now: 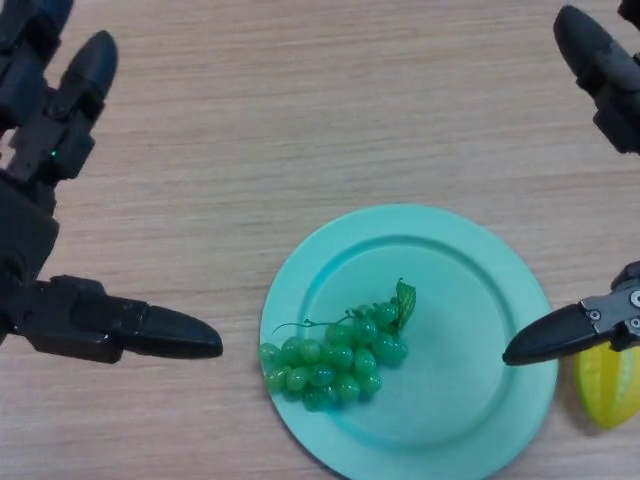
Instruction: Pick up the green grapes and place it on the plate
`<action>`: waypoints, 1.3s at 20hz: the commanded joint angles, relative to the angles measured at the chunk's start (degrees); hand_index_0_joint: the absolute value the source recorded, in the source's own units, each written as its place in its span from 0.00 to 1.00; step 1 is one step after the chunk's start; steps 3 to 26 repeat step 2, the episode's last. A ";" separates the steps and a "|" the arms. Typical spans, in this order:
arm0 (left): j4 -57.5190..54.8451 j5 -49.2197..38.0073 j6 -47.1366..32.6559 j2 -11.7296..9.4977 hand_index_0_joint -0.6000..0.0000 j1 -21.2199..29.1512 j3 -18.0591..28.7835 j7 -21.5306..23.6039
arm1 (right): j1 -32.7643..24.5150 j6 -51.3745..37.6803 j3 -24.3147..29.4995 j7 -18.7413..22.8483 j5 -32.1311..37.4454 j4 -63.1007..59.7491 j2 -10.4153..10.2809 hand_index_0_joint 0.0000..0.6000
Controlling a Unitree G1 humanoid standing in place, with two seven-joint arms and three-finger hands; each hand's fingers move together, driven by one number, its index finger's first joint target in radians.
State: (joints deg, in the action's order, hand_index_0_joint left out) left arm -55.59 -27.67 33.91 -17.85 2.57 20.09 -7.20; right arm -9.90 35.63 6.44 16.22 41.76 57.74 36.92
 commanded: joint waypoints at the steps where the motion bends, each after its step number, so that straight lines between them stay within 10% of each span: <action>1: -3.89 -3.81 -3.44 -3.21 1.00 1.26 6.73 3.73 | -1.47 -10.82 3.99 1.12 -2.38 2.26 2.80 0.00; 26: -4.07 -4.48 -3.18 -3.55 1.00 1.32 7.14 4.08 | -1.19 -10.89 4.14 0.86 -2.43 2.26 2.52 0.00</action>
